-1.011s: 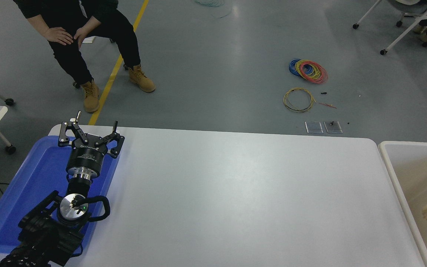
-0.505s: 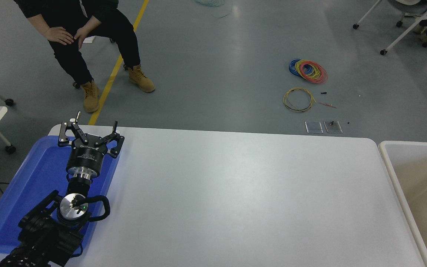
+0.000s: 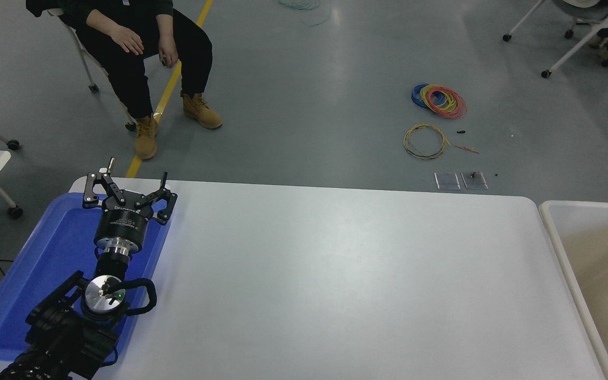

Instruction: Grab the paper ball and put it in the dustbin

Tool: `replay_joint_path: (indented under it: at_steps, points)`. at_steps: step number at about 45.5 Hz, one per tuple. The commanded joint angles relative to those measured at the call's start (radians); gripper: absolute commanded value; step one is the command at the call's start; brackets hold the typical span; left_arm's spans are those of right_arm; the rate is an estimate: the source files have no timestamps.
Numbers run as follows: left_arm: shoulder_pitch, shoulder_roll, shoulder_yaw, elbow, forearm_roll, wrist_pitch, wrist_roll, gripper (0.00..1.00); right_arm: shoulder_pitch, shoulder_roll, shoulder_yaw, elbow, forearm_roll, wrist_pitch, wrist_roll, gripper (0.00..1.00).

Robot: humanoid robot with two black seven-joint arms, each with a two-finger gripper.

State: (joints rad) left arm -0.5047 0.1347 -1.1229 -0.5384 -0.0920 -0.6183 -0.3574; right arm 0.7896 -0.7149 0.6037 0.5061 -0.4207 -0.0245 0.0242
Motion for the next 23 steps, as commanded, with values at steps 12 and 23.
replay_joint_path:
  at_steps: [12, 23]
  points:
    - [0.000, 0.000, 0.000, 0.000, 0.000, 0.000, 0.000, 1.00, -0.174, 0.040, 0.455, 0.253, 0.053, 0.006, 0.006, 1.00]
    - [0.000, 0.000, -0.001, 0.000, 0.000, 0.000, 0.000, 1.00, -0.285, 0.109, 0.603, 0.383, 0.054, 0.008, 0.109, 1.00]
